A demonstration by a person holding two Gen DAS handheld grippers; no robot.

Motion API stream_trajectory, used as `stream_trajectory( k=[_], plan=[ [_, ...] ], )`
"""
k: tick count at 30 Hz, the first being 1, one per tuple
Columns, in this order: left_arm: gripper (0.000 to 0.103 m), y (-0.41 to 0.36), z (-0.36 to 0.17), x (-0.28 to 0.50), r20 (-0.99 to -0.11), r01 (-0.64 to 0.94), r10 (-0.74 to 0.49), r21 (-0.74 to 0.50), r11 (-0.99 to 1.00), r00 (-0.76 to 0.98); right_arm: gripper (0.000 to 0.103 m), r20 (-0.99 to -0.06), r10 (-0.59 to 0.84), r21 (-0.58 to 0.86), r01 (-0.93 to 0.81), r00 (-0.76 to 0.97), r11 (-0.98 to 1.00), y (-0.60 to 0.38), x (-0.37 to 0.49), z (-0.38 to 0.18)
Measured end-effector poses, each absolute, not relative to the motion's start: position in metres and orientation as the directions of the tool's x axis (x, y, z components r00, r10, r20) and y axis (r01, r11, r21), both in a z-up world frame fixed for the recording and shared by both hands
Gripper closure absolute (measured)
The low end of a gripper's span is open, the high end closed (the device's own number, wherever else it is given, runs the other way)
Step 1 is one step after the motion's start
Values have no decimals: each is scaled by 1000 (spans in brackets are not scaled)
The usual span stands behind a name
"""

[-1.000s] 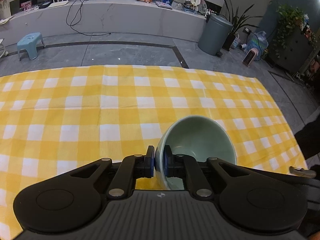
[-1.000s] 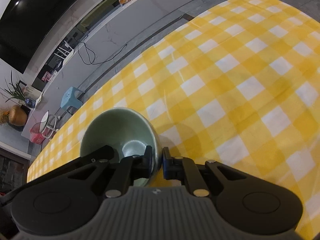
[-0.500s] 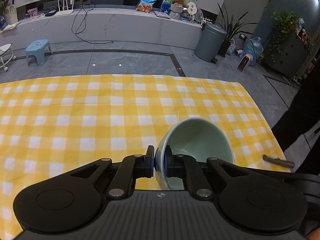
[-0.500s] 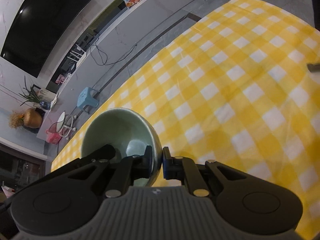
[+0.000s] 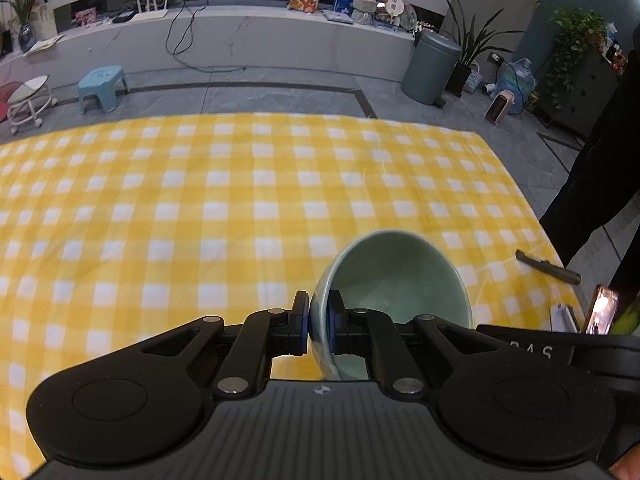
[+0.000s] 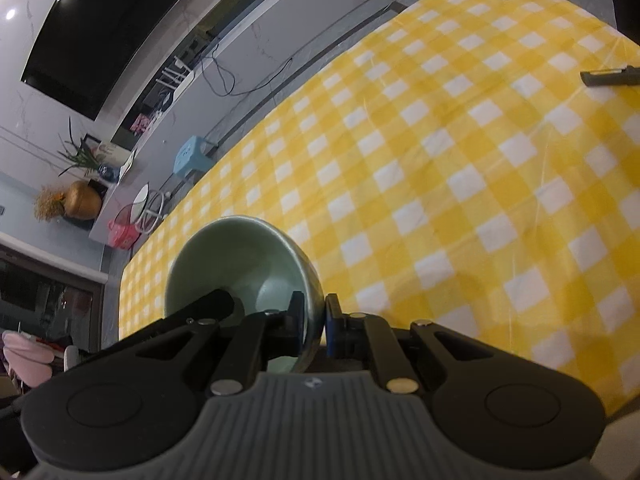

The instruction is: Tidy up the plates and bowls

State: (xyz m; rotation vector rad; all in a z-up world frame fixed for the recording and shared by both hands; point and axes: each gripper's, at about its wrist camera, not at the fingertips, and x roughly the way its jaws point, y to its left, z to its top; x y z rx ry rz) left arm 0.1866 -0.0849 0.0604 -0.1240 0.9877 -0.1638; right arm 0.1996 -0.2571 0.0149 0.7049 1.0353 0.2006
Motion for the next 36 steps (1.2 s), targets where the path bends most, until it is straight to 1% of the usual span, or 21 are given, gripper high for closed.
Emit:
stream_trajectory(
  k=[5,12,19,24,36],
  plan=[
    [93,-82,56,172,-843,74,-196,-184,980,501,95,-732,481,610,151,482,778,-256,186,15],
    [94,-86,46,151,-876,78,-213,-199,977,433,95,-781,468,564,147,412,812,-259,167,12],
    [94,-90,33,139,-898,100,-207,-182,978,388,95,-815,464,535,144,347,833,-258,158,-1],
    [94,-90,26,135,-911,110,-192,-163,980,366,96,-826,451,514,127,338,848,-254,157,-4],
    [93,-96,19,137,-940,152,-127,-81,985,318,96,-882,343,368,19,324,930,-233,164,1]
  ],
)
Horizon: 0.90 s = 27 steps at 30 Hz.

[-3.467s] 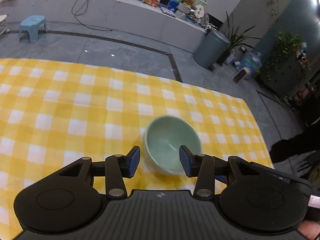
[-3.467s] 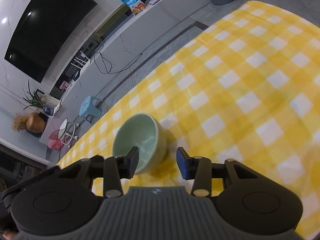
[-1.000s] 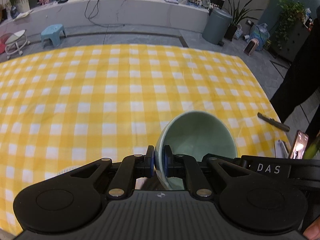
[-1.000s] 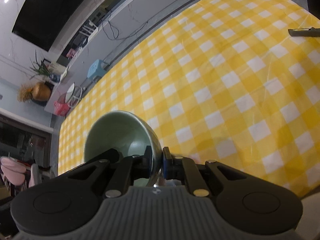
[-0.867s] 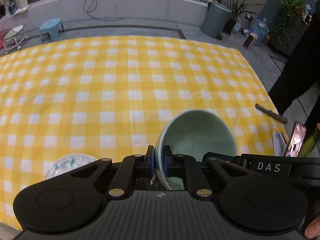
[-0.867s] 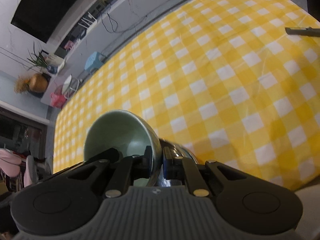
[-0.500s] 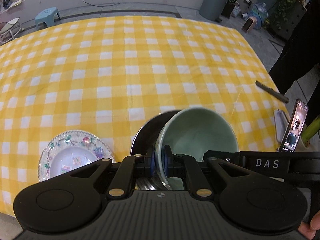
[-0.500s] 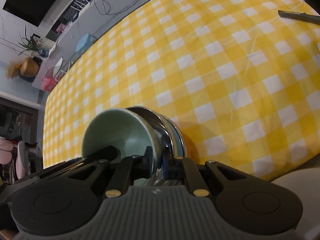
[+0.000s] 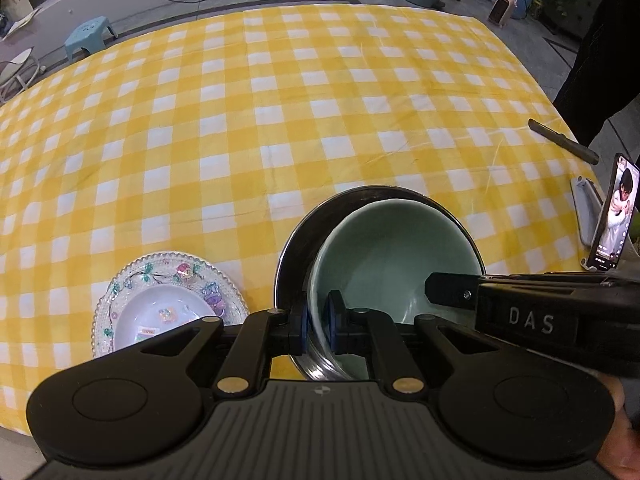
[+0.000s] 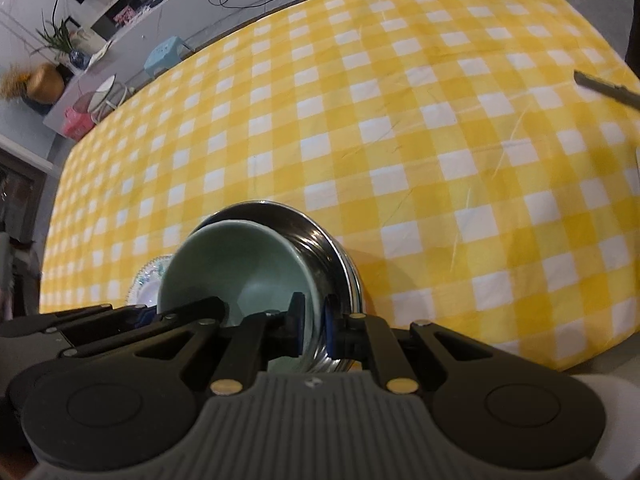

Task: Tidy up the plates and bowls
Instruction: 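Open both tools and release the green bowl inside the blue bowl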

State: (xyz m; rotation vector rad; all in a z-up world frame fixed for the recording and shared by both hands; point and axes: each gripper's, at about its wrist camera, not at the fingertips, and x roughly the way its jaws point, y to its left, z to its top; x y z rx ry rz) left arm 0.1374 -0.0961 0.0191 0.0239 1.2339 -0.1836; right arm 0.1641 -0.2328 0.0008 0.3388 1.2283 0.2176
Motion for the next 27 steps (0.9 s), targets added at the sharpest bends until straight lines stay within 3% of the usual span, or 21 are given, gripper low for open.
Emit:
stream_trajectory(
  k=[8,14,16,21,23,27],
  plan=[
    [94,-105,21,139,-941,199,-64,3,980,331,96,-887,316,336,2,338,942,-232,165,3],
    [93,-98,29,140,-936,193,-98,-33,981,337,91,-873,325,346,-8,364,938,-235,163,11],
    [92,-95,33,140,-931,190,-118,-54,980,345,86,-864,330,350,-18,381,937,-235,161,15],
    [71,-84,46,136,-894,198,-182,-108,974,409,65,-792,401,421,-62,461,905,-247,155,31],
    [55,-78,50,134,-873,183,-200,-130,975,444,55,-755,415,441,-75,508,894,-253,152,36],
    [43,-63,43,133,-853,126,-189,-145,981,486,42,-742,361,413,-38,565,910,-263,149,30]
  ],
)
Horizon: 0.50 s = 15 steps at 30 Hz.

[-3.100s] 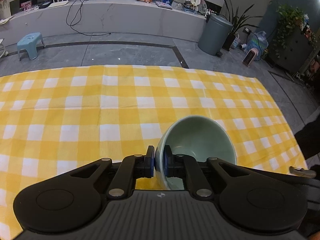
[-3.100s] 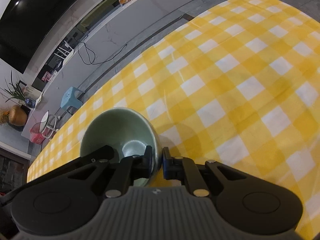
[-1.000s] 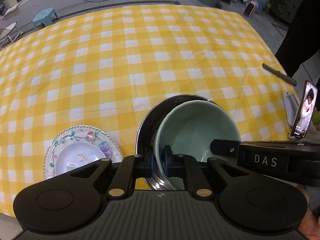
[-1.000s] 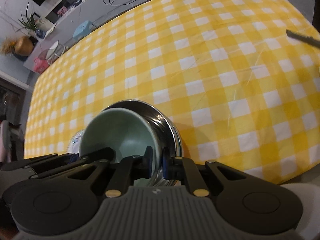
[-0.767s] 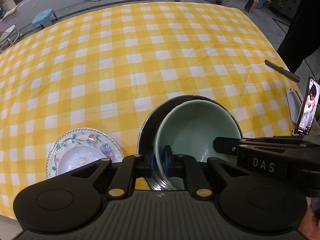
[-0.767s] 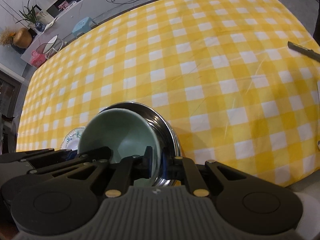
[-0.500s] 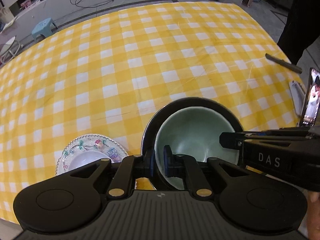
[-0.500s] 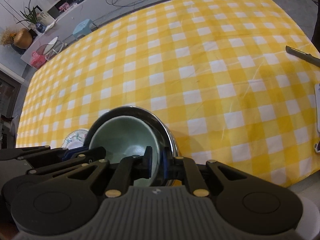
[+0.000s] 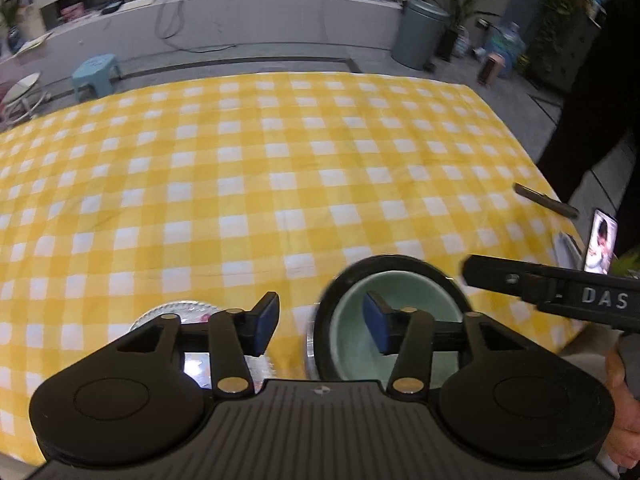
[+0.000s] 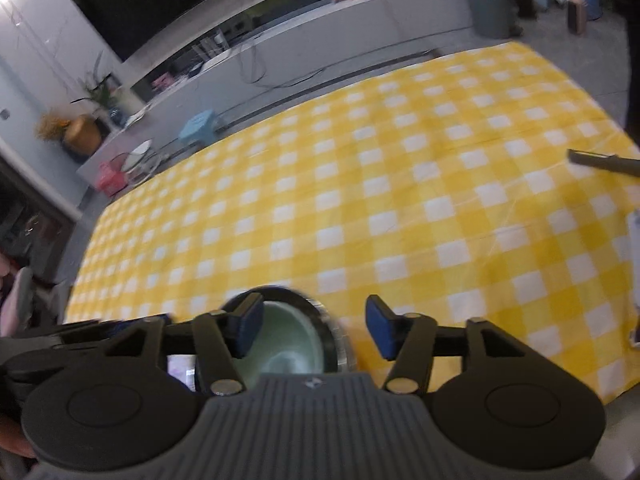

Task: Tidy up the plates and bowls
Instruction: 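Open both tools and release the green bowl inside the blue bowl, then grip the rim of the nested bowl stack with both tools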

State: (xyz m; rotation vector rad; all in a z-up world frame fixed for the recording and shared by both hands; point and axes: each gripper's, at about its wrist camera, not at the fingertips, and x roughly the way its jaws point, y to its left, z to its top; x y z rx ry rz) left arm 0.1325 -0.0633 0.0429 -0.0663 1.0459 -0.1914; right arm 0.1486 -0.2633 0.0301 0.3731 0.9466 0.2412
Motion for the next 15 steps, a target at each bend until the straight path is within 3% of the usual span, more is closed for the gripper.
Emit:
stream_trajectory(
  k=[15],
  plan=[
    [34,-43,6,133,-870,25,-299,-315,949,393,42,-785,418,472,5,458,881,-257,152,-15]
  ],
)
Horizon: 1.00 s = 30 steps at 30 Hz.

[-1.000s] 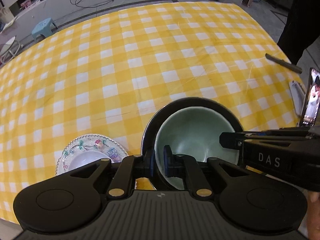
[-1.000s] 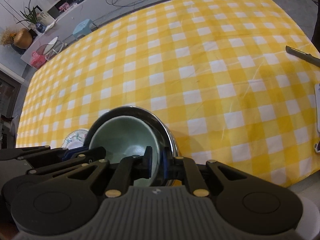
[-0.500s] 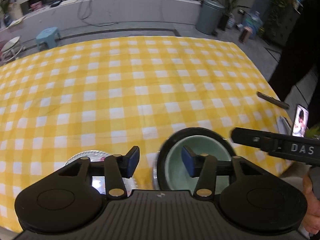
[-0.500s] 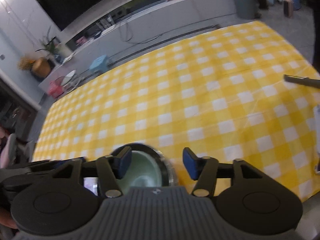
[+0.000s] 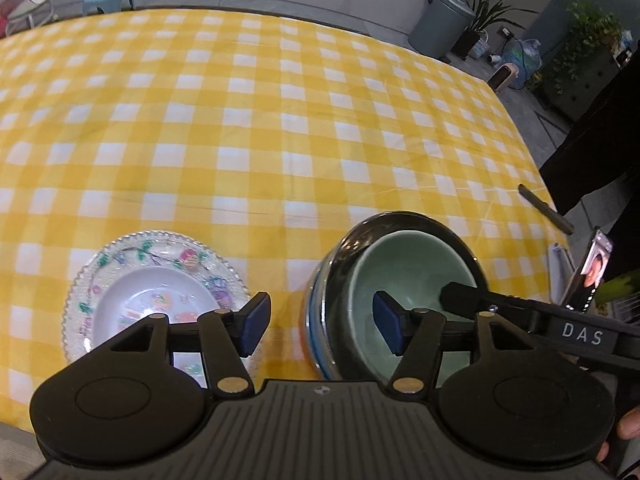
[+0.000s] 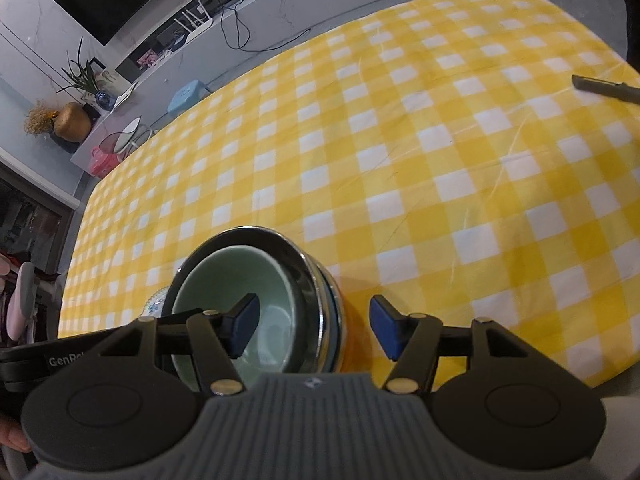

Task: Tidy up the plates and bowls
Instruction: 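Grip the rim of the nested bowl stack with both tools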

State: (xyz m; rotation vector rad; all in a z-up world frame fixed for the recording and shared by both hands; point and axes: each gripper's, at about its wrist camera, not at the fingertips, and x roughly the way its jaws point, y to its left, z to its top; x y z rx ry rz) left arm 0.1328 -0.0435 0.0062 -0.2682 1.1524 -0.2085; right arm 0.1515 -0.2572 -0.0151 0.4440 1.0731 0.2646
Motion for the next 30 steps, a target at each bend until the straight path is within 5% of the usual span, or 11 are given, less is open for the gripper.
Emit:
stream_trajectory(
  k=[7,17,30],
  plan=[
    [33,-48,-3,136,-881,22,-299,-313,950,366,43,-793,425,482,22,436,876,-254,155,-19],
    [59,-53,-22,142,-887,-21,-320,-347,938,333,59,-819,442,515,129,367,847,-255,161,-43],
    [62,-57,-17,144,-898,-70,-278,-319,945,341,65,-822,432,510,142,370,849,-254,161,-46]
  ],
)
